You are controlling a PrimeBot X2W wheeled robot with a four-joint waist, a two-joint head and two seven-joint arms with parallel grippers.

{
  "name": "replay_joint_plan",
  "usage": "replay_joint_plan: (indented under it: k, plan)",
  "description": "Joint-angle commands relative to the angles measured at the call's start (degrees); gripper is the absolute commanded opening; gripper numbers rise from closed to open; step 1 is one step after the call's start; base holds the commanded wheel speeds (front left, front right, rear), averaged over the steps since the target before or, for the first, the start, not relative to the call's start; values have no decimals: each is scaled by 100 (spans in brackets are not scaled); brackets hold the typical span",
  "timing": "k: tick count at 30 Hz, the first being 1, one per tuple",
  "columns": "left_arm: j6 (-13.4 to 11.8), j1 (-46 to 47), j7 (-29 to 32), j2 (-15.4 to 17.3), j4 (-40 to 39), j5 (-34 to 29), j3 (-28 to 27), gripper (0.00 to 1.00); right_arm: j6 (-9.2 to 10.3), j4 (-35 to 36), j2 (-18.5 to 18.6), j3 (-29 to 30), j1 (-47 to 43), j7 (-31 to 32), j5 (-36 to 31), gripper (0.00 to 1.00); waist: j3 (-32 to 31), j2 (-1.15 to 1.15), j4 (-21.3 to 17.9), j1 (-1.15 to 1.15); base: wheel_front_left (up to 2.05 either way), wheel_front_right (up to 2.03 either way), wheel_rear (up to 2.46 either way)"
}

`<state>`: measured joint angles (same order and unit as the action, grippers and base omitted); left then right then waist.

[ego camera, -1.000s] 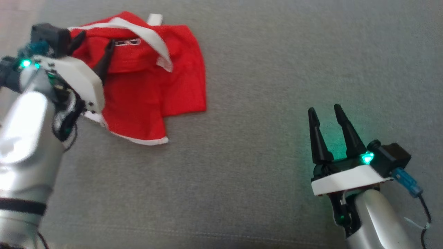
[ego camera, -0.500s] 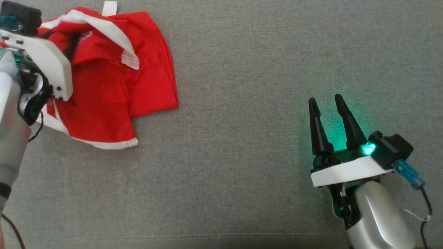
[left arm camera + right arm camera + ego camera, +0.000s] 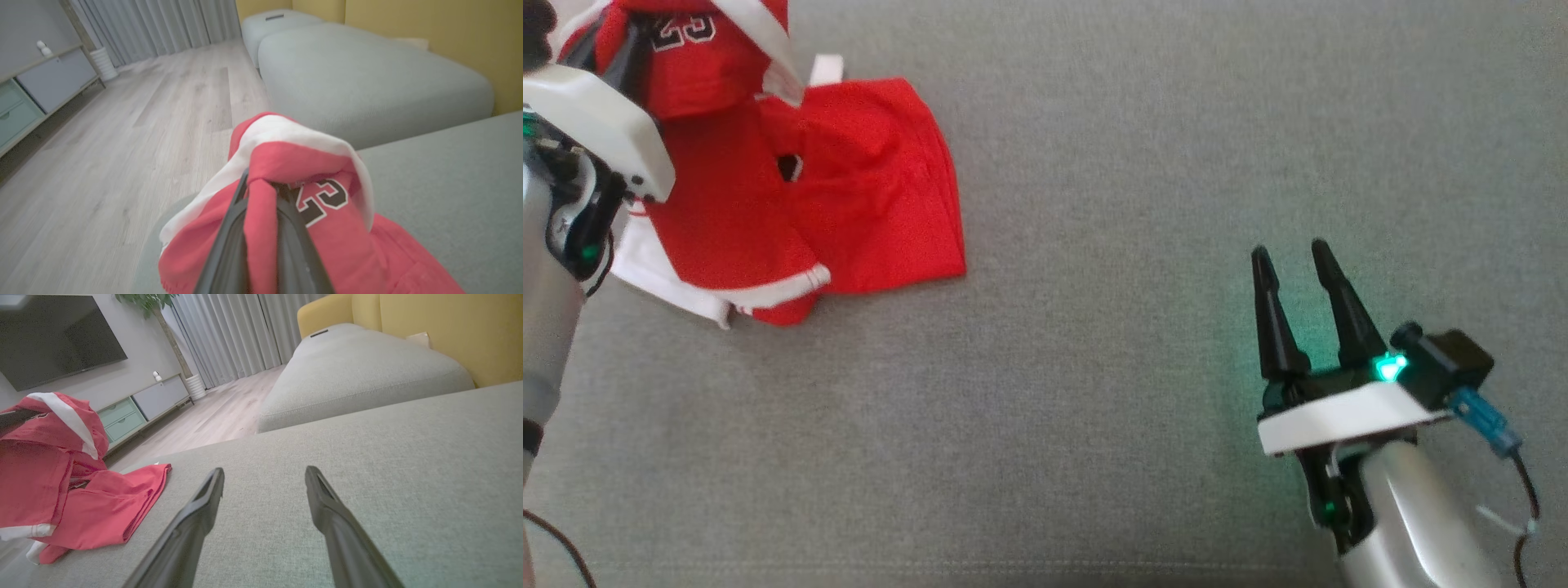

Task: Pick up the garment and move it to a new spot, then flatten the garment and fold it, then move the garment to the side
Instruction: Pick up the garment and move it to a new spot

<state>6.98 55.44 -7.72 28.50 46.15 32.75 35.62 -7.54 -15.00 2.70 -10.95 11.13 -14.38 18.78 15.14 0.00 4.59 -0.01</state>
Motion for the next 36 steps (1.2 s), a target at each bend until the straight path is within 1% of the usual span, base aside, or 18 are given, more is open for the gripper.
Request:
replay_joint_plan:
  k: [1, 7, 12, 15, 18, 22, 26, 27, 29, 36]
  plan:
    - [-59, 221, -122, 250, -216, 64, -311, 0, 5, 132, 18, -105, -80, -62, 43, 100, -229, 0, 83, 1, 0, 0, 0]
    - [-228, -78, -298, 251, -963, 207, -423, 0, 5, 75, 18, -62, -248, -62, 110, 100, -580, 0, 147, 1, 0, 0, 0]
    - [-384, -466, -95, 224, -1982, 331, -376, 0, 5, 69, 18, -86, -309, -62, 148, 100, -730, 0, 58, 1, 0, 0, 0]
    - [-486, -693, 106, 165, -2679, 421, -307, 0, 5, 81, 18, -87, -311, -62, 154, 100, -759, 0, -84, 1, 0, 0, 0]
    - [-657, -841, 294, 78, -3292, 448, -225, 0, 5, 102, 18, -78, -282, -62, 156, 100, -768, 0, -278, 1, 0, 0, 0]
    - [-832, -927, 533, -110, -3825, 456, -64, 0, 5, 152, 18, -108, -212, -62, 187, 100, -716, 0, -647, 1, 0, 0, 0]
    - [-905, -1011, 580, -341, -4001, 435, 126, 0, 5, 219, 18, -211, -124, -62, 303, 100, -637, 0, -1138, 1, 0, 0, 0]
    - [-905, -1011, 580, -341, -4001, 435, 126, 0, 5, 219, 18, -211, -124, -62, 303, 100, -637, 0, -1138, 1, 0, 0, 0]
    - [-942, -1009, 558, -512, -3979, 440, 198, 0, 5, 294, 18, -254, -78, -62, 331, 100, -558, 0, -1381, 1, 0, 0, 0]
    - [-971, -660, 413, -1059, -3416, 363, 374, 0, 5, 583, 18, -461, 147, -62, 513, 100, -173, 0, -2285, 1, 0, 0, 0]
